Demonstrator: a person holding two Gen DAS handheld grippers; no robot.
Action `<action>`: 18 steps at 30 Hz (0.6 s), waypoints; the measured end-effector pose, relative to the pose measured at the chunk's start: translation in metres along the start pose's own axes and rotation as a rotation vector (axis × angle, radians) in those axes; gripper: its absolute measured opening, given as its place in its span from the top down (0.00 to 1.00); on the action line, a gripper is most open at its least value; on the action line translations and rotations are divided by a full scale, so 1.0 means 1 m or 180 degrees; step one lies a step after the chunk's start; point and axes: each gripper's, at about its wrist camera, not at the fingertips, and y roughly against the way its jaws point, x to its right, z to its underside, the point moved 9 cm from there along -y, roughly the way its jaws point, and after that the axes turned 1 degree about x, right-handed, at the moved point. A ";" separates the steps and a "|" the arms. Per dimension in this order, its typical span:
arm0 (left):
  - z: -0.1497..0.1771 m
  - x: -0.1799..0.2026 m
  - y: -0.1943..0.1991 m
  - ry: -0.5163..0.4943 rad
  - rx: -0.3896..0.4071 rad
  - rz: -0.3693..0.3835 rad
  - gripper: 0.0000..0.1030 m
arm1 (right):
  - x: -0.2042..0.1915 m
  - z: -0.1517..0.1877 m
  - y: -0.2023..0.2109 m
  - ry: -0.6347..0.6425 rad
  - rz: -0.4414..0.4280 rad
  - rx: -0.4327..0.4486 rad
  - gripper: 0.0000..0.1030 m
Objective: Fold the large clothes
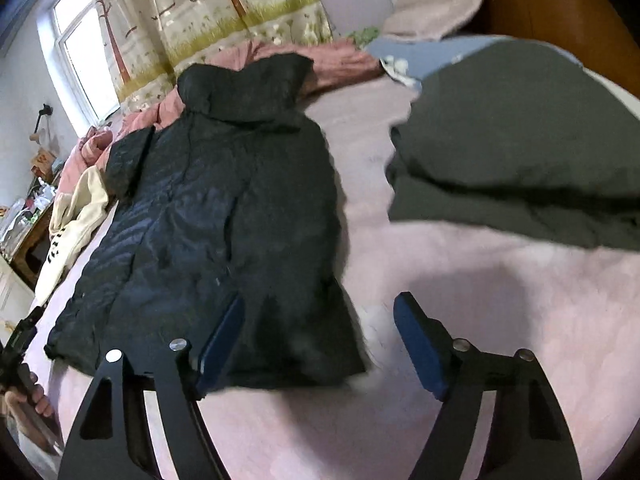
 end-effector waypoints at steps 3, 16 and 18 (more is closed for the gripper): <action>0.015 0.001 -0.004 0.0322 -0.0262 0.0306 0.18 | 0.004 0.009 -0.005 -0.0091 -0.0101 -0.0060 0.34; 0.043 0.002 -0.012 0.0436 -0.0476 0.0314 0.42 | -0.015 0.012 -0.015 -0.0045 0.0033 -0.0084 0.76; 0.041 0.000 -0.012 0.0522 -0.0464 0.0397 0.90 | -0.013 0.011 -0.014 -0.0106 -0.0010 -0.0060 0.93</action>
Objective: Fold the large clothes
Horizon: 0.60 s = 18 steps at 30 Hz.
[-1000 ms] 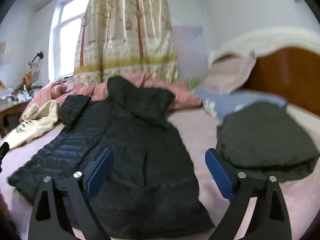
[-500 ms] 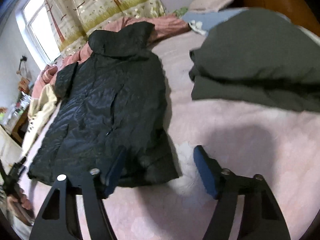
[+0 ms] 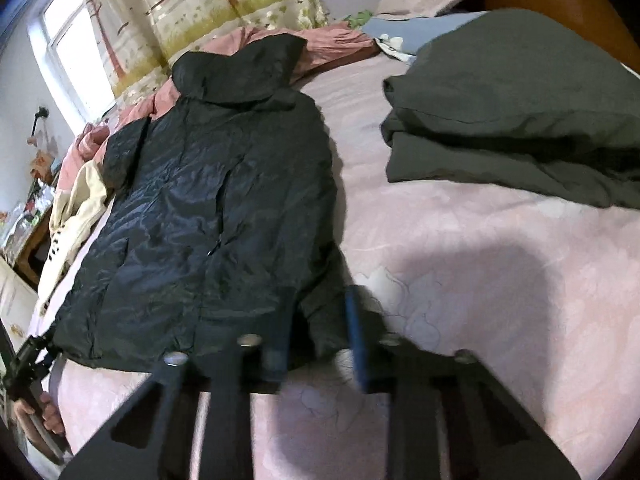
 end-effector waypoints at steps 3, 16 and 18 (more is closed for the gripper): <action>-0.002 0.013 0.014 -0.0237 0.0120 0.0032 0.94 | -0.002 -0.008 0.022 -0.0010 0.0078 0.0345 0.96; -0.003 0.037 0.157 -0.0391 0.0649 -0.0405 0.94 | -0.048 -0.001 0.182 0.0239 0.0440 0.1267 0.96; -0.020 0.043 0.165 -0.0420 0.0672 -0.0365 0.94 | -0.054 -0.017 0.193 0.0265 0.0430 0.1272 0.96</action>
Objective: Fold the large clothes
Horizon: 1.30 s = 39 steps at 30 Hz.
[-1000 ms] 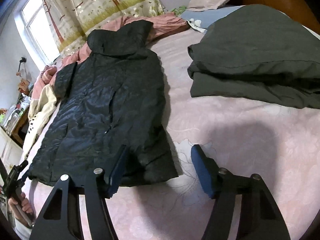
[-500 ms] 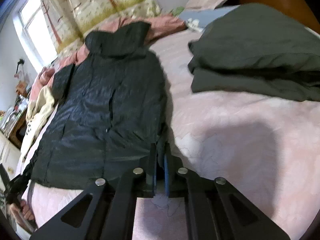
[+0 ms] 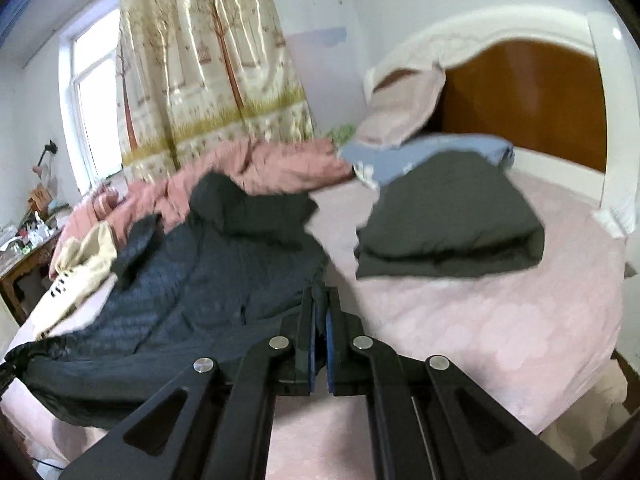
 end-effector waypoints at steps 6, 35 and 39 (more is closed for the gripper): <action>-0.049 0.025 -0.046 -0.0303 -0.0166 0.0046 0.94 | -0.010 -0.035 -0.055 -0.0019 0.0156 -0.0358 0.96; -0.002 0.089 -0.110 -0.1194 0.0356 0.0254 0.00 | -0.093 0.000 -0.140 0.0993 -0.0324 0.0125 0.09; 0.029 0.102 -0.154 -0.1526 -0.0307 -0.0005 0.00 | -0.118 0.043 -0.180 0.1481 -0.0215 -0.0629 0.09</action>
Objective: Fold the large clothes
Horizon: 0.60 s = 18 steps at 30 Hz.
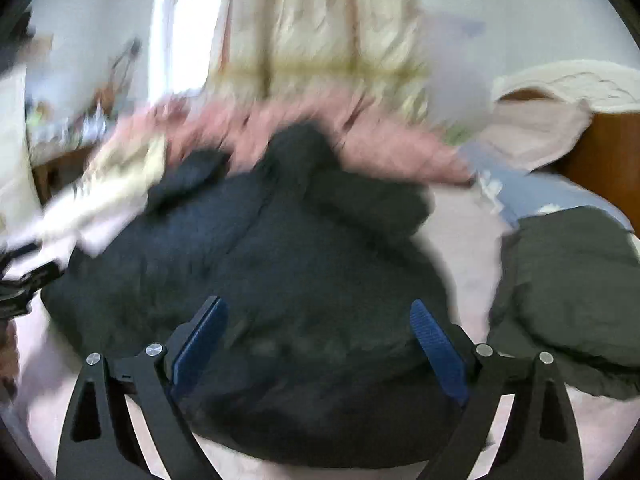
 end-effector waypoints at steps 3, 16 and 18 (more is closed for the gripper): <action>0.007 -0.020 -0.016 0.0225 -0.0109 -0.0151 0.00 | 0.018 0.026 -0.041 -0.0145 0.0187 -0.0498 0.12; 0.076 -0.067 -0.026 0.0745 -0.0852 -0.0078 0.01 | 0.034 0.077 -0.025 -0.0569 -0.0322 -0.0731 0.15; 0.086 -0.065 -0.012 0.0725 -0.0842 -0.0104 0.01 | 0.034 0.080 -0.018 -0.0549 -0.0278 -0.0743 0.15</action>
